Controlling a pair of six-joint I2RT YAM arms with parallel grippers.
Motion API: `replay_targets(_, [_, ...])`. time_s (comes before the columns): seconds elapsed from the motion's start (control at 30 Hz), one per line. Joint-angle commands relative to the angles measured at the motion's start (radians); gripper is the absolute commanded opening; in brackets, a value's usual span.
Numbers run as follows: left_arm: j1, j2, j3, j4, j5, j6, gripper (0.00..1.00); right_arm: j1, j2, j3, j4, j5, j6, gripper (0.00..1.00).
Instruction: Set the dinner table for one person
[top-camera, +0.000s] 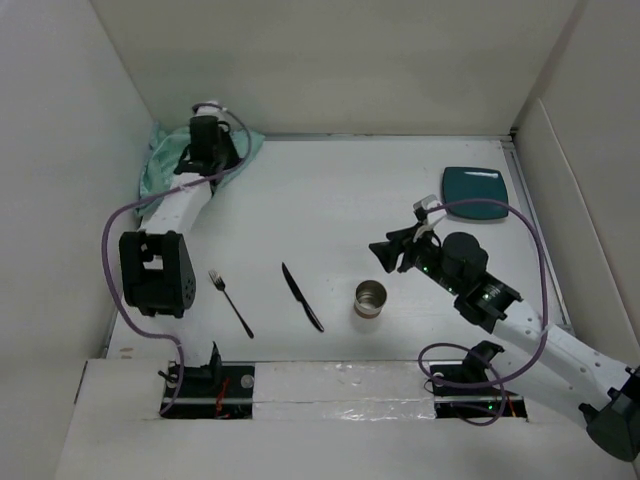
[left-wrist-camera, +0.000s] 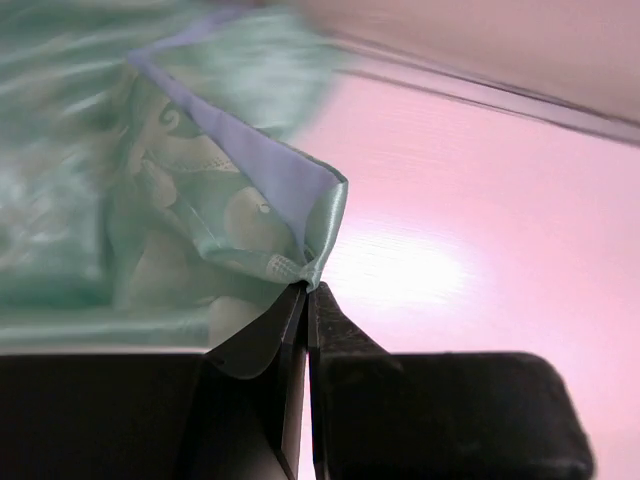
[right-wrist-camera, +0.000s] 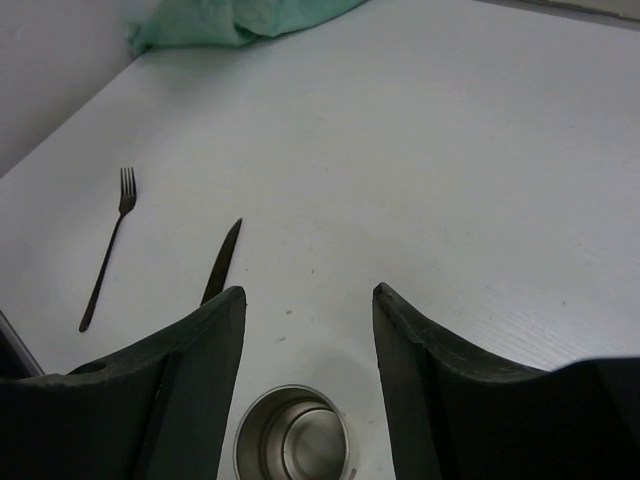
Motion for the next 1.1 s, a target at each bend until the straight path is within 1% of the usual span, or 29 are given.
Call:
replay_targets(0.0, [-0.229, -0.117, -0.057, 0.126, 0.134, 0.131, 0.0, 0.003, 0.042, 0.004, 0.12, 0.016, 0.053, 0.59])
replay_targets(0.03, [-0.273, -0.115, -0.077, 0.125, 0.144, 0.152, 0.0, 0.003, 0.053, 0.006, 0.126, 0.016, 0.066, 0.59])
replay_targets(0.07, [-0.316, -0.108, -0.081, 0.122, 0.149, 0.169, 0.01, 0.003, 0.062, 0.015, 0.125, 0.065, 0.087, 0.59])
replay_targets(0.1, [-0.386, -0.08, -0.077, 0.096, 0.146, 0.189, 0.07, 0.012, 0.07, 0.019, 0.128, 0.08, 0.101, 0.59])
replay_targets(0.13, [-0.416, -0.059, -0.065, 0.082, 0.157, 0.195, 0.27, 0.012, 0.083, 0.021, 0.133, 0.088, 0.112, 0.59])
replay_targets(0.17, [-0.445, -0.039, -0.055, 0.066, 0.187, 0.211, 0.4, 0.012, 0.09, 0.029, 0.134, 0.105, 0.125, 0.59])
replay_targets(0.2, [-0.503, 0.004, -0.043, 0.019, 0.183, 0.234, 0.51, 0.012, 0.094, 0.032, 0.133, 0.111, 0.13, 0.6])
replay_targets(0.23, [-0.531, 0.027, -0.016, -0.003, 0.168, 0.243, 0.61, 0.012, 0.102, 0.035, 0.131, 0.119, 0.133, 0.59])
replay_targets(0.3, [-0.598, 0.073, 0.007, -0.041, 0.117, 0.258, 0.63, 0.012, 0.102, 0.038, 0.129, 0.143, 0.144, 0.57])
replay_targets(0.37, [-0.623, 0.084, 0.018, -0.049, 0.031, 0.225, 0.63, 0.012, 0.102, 0.036, 0.126, 0.188, 0.152, 0.49])
replay_targets(0.4, [-0.623, 0.069, 0.012, -0.032, 0.014, 0.202, 0.63, 0.012, 0.102, 0.035, 0.122, 0.203, 0.15, 0.4])
replay_targets(0.43, [-0.623, 0.052, 0.001, -0.018, -0.027, 0.135, 0.63, 0.012, 0.099, 0.036, 0.117, 0.219, 0.148, 0.32])
replay_targets(0.47, [-0.623, 0.031, -0.029, -0.003, -0.084, 0.107, 0.63, 0.012, 0.096, 0.035, 0.114, 0.261, 0.15, 0.22])
replay_targets(0.5, [-0.623, -0.023, -0.052, 0.037, -0.116, 0.081, 0.63, 0.012, 0.099, 0.033, 0.114, 0.281, 0.15, 0.07])
replay_targets(0.53, [-0.623, -0.057, -0.099, 0.048, -0.153, 0.055, 0.62, 0.012, 0.102, 0.035, 0.116, 0.298, 0.15, 0.0])
replay_targets(0.57, [-0.623, -0.087, -0.124, 0.072, -0.252, -0.009, 0.62, 0.012, 0.111, 0.035, 0.128, 0.332, 0.145, 0.0])
replay_targets(0.63, [-0.6, -0.185, -0.214, 0.094, -0.369, -0.1, 0.6, 0.012, 0.175, 0.067, 0.137, 0.351, 0.141, 0.0])
replay_targets(0.67, [-0.556, -0.219, -0.25, 0.101, -0.426, -0.196, 0.59, -0.002, 0.207, 0.09, 0.127, 0.354, 0.136, 0.0])
replay_targets(0.7, [-0.527, -0.288, -0.293, 0.127, -0.432, -0.246, 0.59, -0.014, 0.284, 0.111, 0.117, 0.354, 0.138, 0.0])
replay_targets(0.73, [-0.495, -0.325, -0.378, 0.143, -0.435, -0.287, 0.58, -0.014, 0.328, 0.133, 0.113, 0.357, 0.142, 0.0])
replay_targets(0.77, [-0.435, -0.351, -0.419, 0.151, -0.428, -0.33, 0.58, -0.028, 0.371, 0.18, 0.108, 0.343, 0.144, 0.0])
replay_targets(0.8, [-0.404, -0.412, -0.458, 0.167, -0.42, -0.405, 0.58, -0.028, 0.416, 0.206, 0.102, 0.34, 0.145, 0.04])
replay_targets(0.83, [-0.375, -0.443, -0.535, 0.177, -0.413, -0.439, 0.58, -0.052, 0.506, 0.229, 0.102, 0.34, 0.144, 0.12])
replay_targets(0.87, [-0.346, -0.497, -0.572, 0.181, -0.397, -0.47, 0.58, -0.063, 0.554, 0.295, 0.078, 0.311, 0.141, 0.21])
replay_targets(0.9, [-0.286, -0.525, -0.607, 0.186, -0.386, -0.536, 0.58, -0.075, 0.602, 0.329, 0.058, 0.291, 0.136, 0.39])
replay_targets(0.93, [-0.23, -0.62, -0.708, 0.186, -0.367, -0.589, 0.57, -0.107, 0.73, 0.387, 0.038, 0.257, 0.139, 0.55])
replay_targets(0.97, [-0.229, -0.621, -0.709, 0.19, -0.366, -0.59, 0.57, -0.108, 0.731, 0.412, 0.037, 0.257, 0.139, 0.55])
replay_targets(1.0, [-0.177, -0.649, -0.744, 0.2, -0.363, -0.626, 0.57, -0.121, 0.77, 0.432, 0.039, 0.248, 0.145, 0.59])
replay_targets(1.07, [-0.136, -0.75, -0.845, 0.223, -0.35, -0.653, 0.57, -0.172, 0.879, 0.469, 0.051, 0.185, 0.174, 0.59])
